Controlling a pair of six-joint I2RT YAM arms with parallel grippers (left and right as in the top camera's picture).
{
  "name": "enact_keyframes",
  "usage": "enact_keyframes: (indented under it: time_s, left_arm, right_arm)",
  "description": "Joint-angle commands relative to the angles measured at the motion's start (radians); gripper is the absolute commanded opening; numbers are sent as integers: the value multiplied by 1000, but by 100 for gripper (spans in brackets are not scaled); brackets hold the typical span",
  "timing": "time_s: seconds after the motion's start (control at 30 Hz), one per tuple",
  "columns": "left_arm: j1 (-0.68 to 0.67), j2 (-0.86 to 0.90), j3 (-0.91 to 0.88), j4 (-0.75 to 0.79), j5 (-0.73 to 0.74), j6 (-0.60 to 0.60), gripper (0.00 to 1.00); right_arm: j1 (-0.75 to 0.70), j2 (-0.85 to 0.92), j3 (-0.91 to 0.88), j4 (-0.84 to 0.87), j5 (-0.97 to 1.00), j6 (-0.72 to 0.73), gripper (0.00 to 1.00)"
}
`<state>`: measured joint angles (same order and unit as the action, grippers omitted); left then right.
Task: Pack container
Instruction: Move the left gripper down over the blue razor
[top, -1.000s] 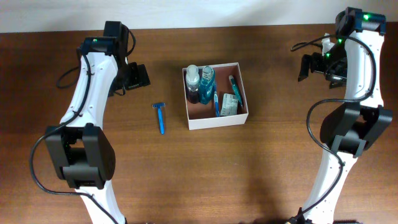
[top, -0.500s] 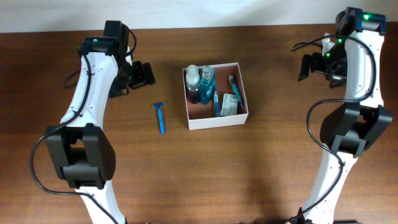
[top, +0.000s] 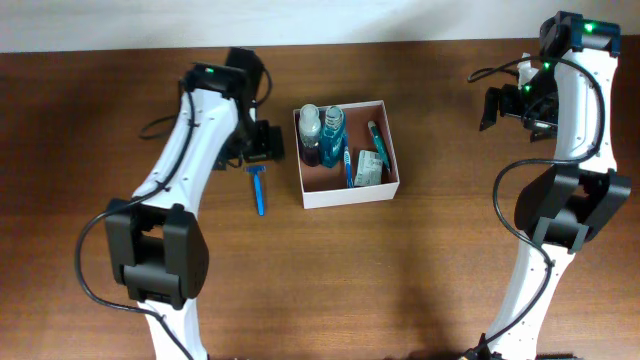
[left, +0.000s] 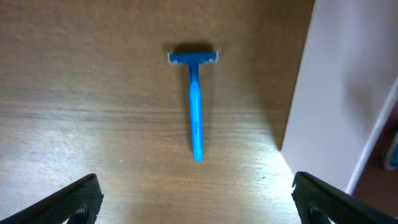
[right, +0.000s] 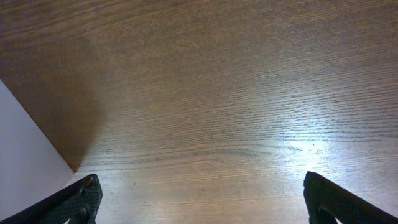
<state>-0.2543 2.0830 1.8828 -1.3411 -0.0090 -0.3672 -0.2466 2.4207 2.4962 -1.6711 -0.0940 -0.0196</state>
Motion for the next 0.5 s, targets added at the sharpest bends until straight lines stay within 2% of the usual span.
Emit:
enact_keyframes:
  time_s: [0.0,0.47]
  left_arm:
    - [18,-14,-65,19,-36,-49,99]
    - [32,-14,-304,283,58,-21,99]
  right_arm:
    - [-3,-30,-6,3,9,2,99]
    - [-3,-30,-6,3,9,2,99]
